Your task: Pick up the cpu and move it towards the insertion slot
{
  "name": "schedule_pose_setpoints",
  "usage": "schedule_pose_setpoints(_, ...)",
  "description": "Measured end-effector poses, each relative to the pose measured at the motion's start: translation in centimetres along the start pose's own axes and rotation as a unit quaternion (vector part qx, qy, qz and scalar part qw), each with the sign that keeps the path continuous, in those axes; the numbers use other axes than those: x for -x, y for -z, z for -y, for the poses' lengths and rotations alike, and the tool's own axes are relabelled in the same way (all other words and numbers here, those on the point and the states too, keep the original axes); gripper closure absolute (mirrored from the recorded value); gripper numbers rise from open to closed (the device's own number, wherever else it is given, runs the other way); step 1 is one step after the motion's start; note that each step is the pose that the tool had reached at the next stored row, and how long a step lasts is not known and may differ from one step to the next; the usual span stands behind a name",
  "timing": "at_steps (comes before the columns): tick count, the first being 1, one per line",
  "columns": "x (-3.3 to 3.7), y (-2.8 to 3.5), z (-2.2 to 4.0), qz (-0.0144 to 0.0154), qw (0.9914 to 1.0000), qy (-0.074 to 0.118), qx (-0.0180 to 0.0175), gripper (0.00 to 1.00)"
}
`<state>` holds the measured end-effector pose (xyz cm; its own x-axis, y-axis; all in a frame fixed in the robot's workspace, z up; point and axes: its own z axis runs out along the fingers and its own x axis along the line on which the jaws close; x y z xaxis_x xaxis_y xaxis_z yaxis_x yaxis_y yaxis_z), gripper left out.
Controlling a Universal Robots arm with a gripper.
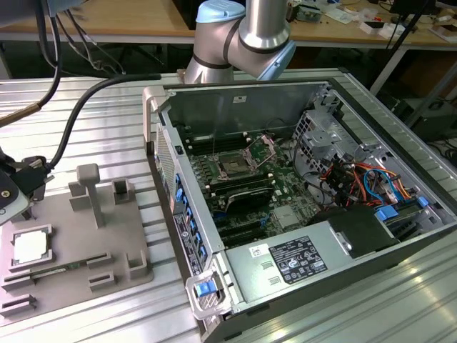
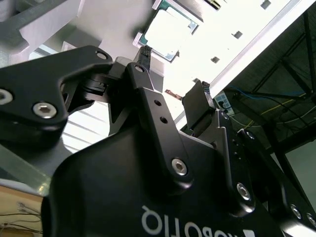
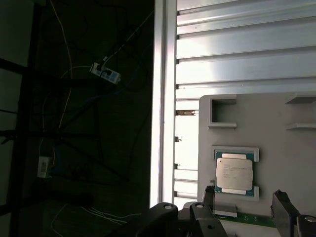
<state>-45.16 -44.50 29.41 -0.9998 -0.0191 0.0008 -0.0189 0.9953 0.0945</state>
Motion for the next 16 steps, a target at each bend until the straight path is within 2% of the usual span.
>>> schedule_pose_setpoints(16, 0.0, -0.25, 0.13, 0.0, 1.0, 0.0, 0.0, 0.45)
